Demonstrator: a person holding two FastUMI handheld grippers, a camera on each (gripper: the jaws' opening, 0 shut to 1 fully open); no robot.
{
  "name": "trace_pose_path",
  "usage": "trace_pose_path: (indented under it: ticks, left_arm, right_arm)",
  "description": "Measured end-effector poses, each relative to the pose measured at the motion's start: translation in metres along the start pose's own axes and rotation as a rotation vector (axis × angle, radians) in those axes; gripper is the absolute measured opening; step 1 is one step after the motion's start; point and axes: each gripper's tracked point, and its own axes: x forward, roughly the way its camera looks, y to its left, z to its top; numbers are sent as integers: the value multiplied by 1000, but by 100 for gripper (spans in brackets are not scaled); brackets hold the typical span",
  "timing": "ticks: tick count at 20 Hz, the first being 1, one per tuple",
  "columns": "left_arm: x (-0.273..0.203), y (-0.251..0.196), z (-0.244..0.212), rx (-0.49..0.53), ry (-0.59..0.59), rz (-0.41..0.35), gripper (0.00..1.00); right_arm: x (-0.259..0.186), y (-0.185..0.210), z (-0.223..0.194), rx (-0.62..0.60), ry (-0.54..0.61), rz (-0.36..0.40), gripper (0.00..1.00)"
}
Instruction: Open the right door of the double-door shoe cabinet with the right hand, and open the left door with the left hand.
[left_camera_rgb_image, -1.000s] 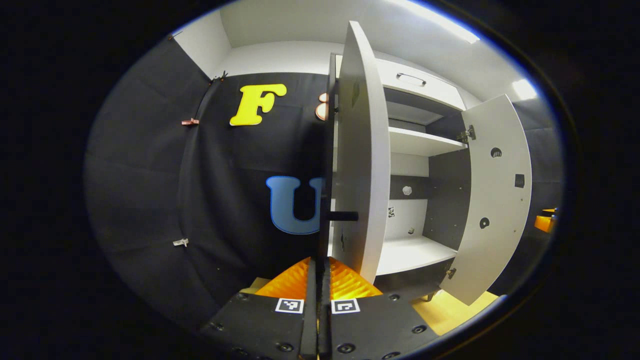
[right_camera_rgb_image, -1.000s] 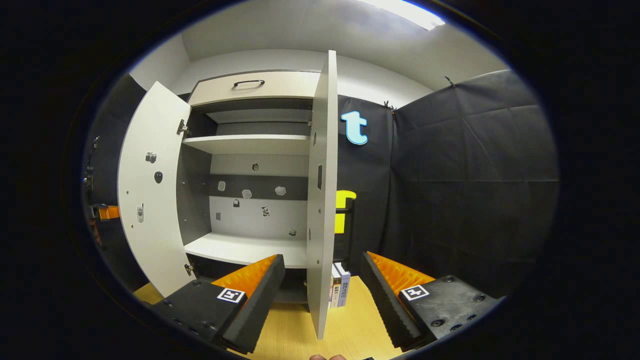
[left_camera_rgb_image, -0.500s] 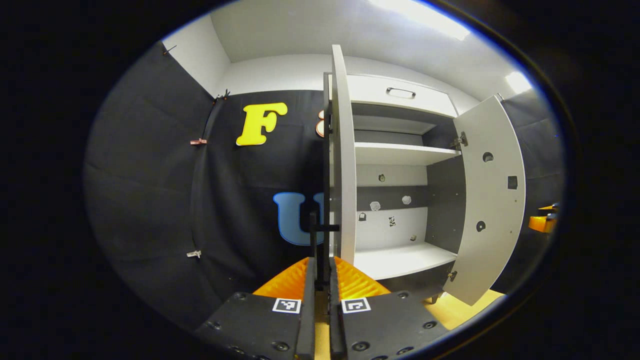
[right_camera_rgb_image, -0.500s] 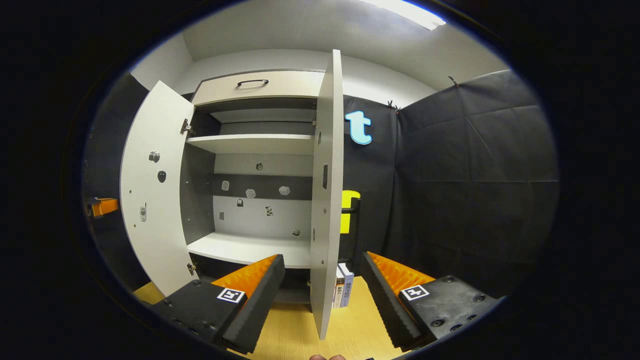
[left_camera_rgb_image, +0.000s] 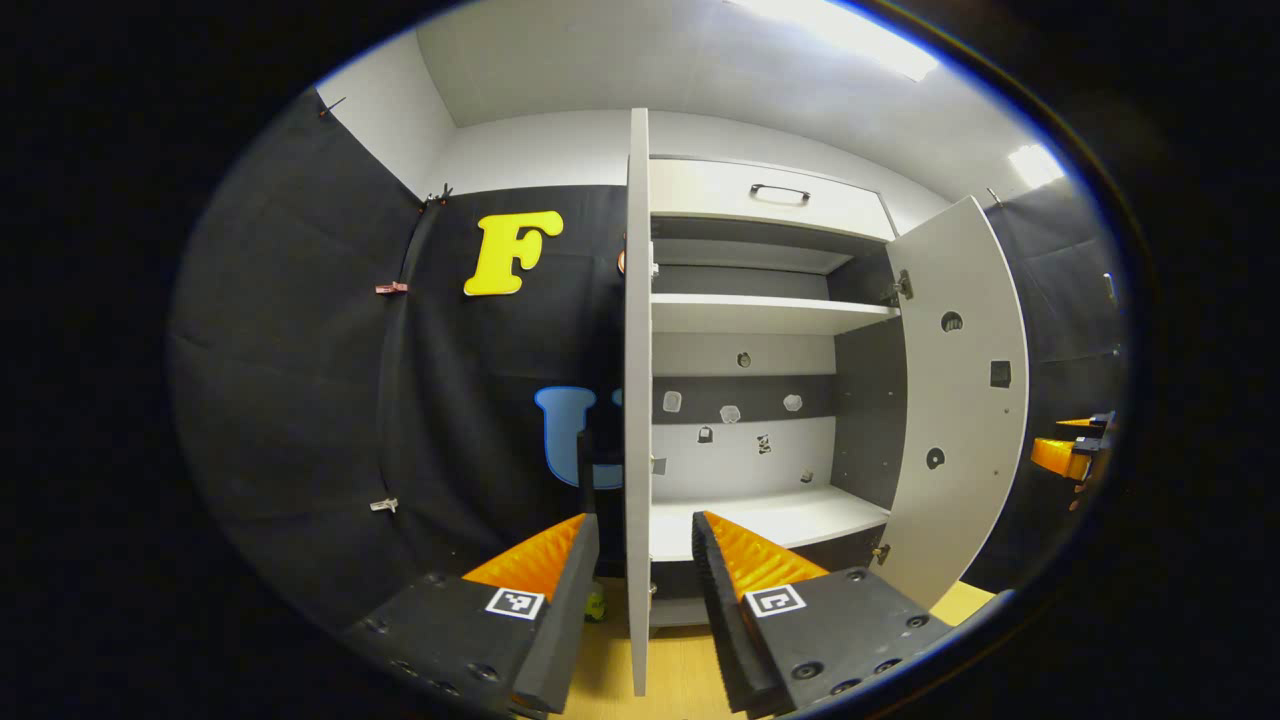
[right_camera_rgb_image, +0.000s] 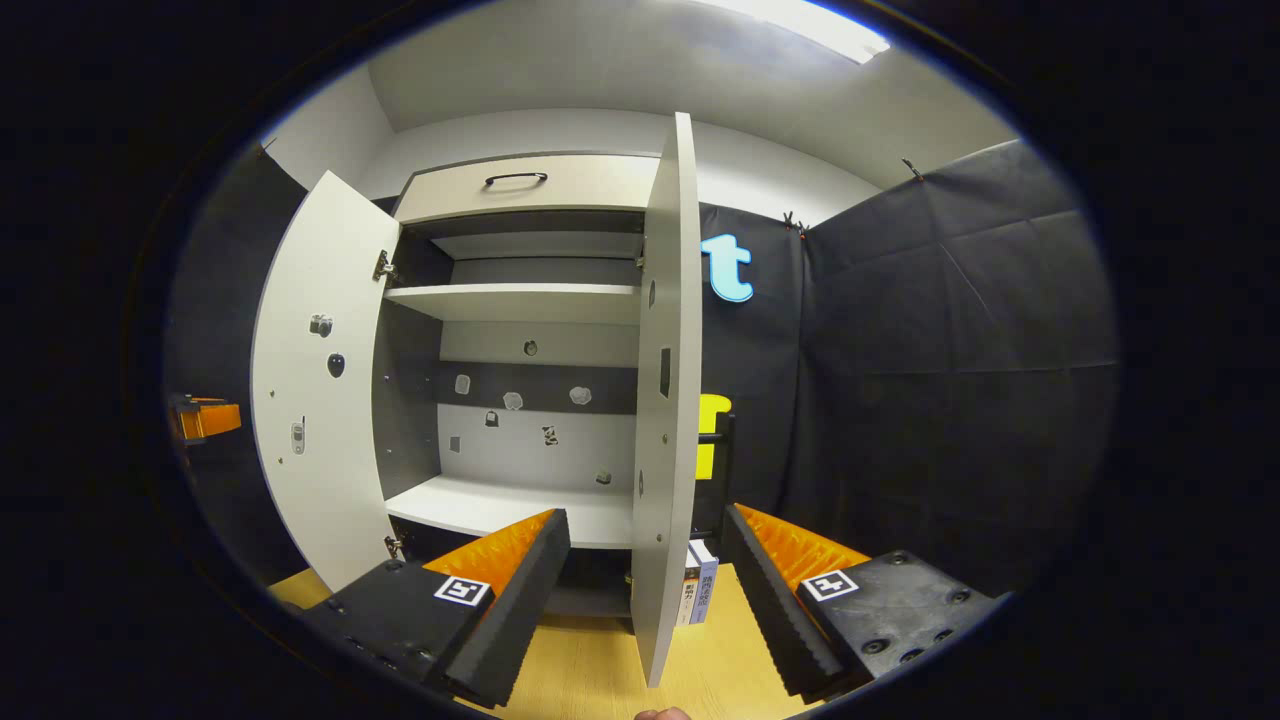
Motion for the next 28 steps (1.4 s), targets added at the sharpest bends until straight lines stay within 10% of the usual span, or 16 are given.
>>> trace_pose_path:
  ticks: [5, 28]
  left_arm:
    - [-2, -14, -2, -7, 11, 1, 95]
    - [-20, -48, -9, 21, 19, 28, 96]
  right_arm:
    - [-3, 11, -5, 13, 9, 29, 97]
    - [-6, 17, -8, 36, 32, 44, 97]
